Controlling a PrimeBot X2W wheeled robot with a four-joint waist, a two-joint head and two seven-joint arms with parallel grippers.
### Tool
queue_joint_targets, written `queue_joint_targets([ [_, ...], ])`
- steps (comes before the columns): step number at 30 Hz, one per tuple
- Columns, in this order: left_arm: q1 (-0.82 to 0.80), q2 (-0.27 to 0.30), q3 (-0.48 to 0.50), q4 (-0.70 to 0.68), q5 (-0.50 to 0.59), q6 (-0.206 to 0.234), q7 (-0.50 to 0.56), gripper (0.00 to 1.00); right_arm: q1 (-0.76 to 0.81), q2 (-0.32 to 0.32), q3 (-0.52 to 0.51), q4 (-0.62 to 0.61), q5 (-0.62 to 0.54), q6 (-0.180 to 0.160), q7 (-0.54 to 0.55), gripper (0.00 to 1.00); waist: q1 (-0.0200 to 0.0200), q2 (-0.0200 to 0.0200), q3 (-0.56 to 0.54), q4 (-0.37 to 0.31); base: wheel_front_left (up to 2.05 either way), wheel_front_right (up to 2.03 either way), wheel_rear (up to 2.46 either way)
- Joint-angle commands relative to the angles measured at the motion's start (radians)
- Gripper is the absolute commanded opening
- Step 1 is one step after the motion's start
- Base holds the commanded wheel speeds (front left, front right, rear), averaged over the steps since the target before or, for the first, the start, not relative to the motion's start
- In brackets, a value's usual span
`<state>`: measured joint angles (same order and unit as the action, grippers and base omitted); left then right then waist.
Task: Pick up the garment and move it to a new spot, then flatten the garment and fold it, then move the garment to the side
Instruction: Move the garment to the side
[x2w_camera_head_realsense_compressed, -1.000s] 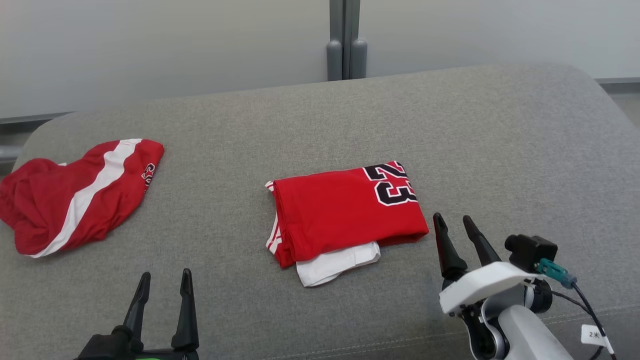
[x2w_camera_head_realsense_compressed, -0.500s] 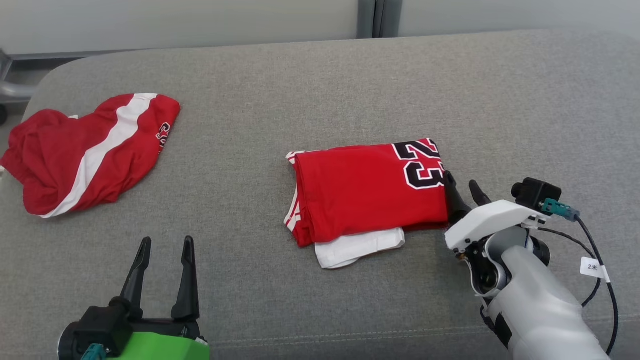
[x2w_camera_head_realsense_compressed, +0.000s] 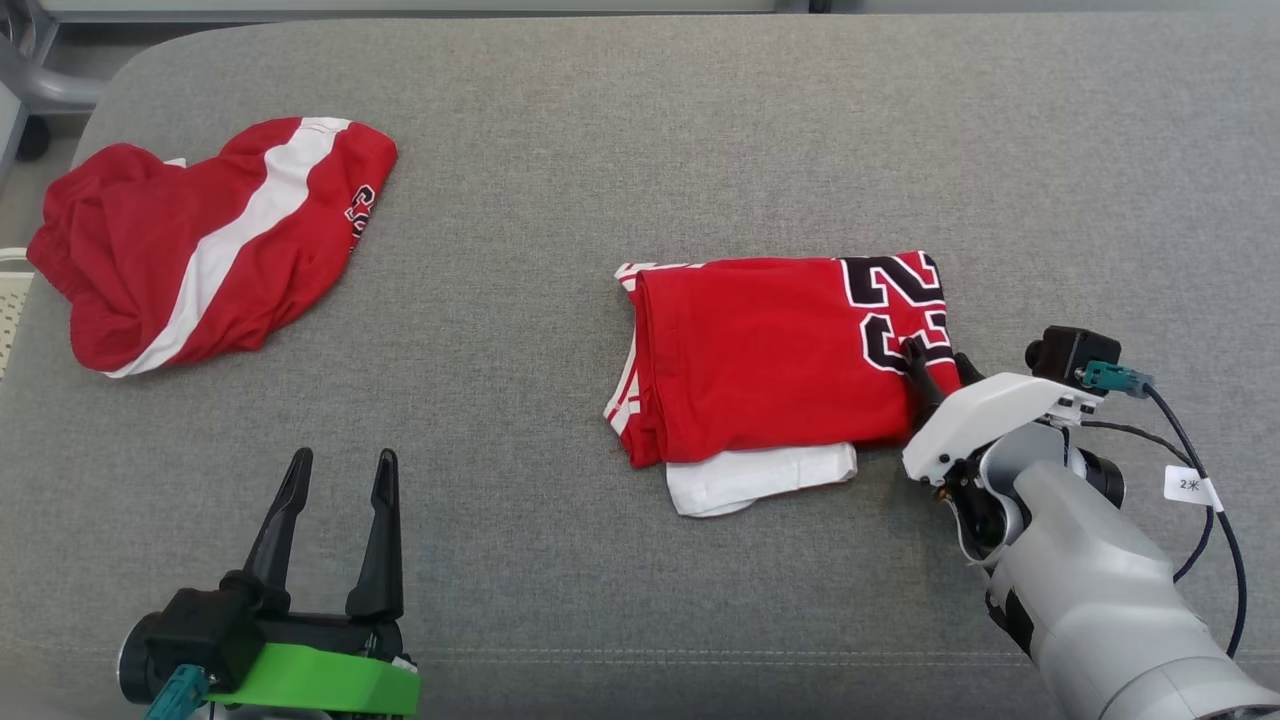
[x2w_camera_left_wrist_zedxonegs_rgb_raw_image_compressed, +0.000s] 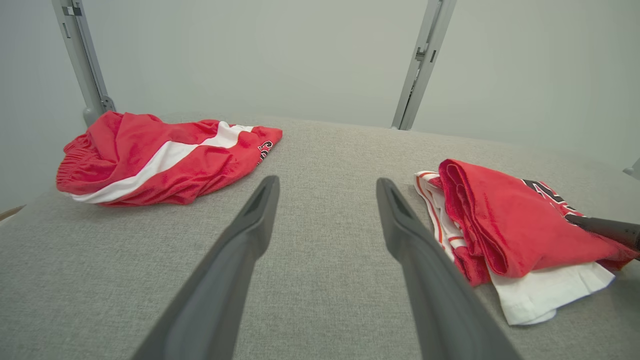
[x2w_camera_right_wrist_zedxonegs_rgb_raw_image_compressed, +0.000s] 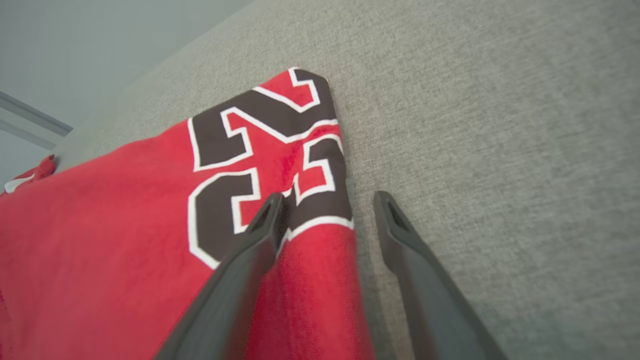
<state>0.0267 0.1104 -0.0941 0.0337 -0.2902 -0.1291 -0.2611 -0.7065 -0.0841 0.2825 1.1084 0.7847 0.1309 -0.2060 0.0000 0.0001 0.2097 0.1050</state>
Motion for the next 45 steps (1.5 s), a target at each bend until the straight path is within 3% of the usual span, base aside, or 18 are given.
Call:
queue_joint_targets([
  [1,-0.017,0.009,0.002,0.0,-0.005,-0.003,-0.004,1.0,-0.001,-0.002,0.015,0.02,-0.017,0.0,-0.001,0.26,0.0,-0.0001,0.006,0.007,0.0,0.0,0.0],
  [2,-0.018,0.009,0.004,0.002,-0.007,-0.003,-0.004,1.0,-0.004,-0.005,0.031,0.033,-0.034,0.0,-0.004,0.0,0.0,-0.0001,0.006,0.007,0.0,0.0,0.0],
  [7,-0.012,0.002,0.013,0.007,0.0,-0.003,-0.004,1.0,-0.026,-0.018,0.08,0.07,-0.101,-0.001,-0.039,0.0,0.0,-0.0001,-0.005,-0.003,0.0,0.0,0.0],
  [15,-0.007,-0.007,0.023,-0.01,0.009,-0.003,-0.004,1.0,-0.03,-0.032,0.139,0.004,-0.181,-0.001,-0.06,0.0,0.0,-0.0001,-0.016,-0.033,0.0,0.0,0.0],
  [24,0.0,0.009,0.035,-0.039,0.011,-0.003,-0.004,1.0,0.009,-0.019,0.052,-0.122,-0.316,-0.001,-0.061,0.0,0.0,-0.0001,-0.004,-0.111,0.0,0.0,0.0],
  [35,-0.003,0.05,0.037,-0.086,0.004,-0.003,-0.004,1.0,0.083,0.028,-0.075,-0.257,-0.447,-0.001,-0.061,0.0,0.0,-0.0001,0.03,-0.258,0.0,0.0,0.0],
  [45,0.01,0.073,0.033,-0.125,0.001,-0.003,-0.004,1.0,0.13,0.032,-0.051,-0.316,-0.418,-0.001,-0.061,0.0,0.0,-0.0001,0.045,-0.37,0.0,0.0,0.0],
])
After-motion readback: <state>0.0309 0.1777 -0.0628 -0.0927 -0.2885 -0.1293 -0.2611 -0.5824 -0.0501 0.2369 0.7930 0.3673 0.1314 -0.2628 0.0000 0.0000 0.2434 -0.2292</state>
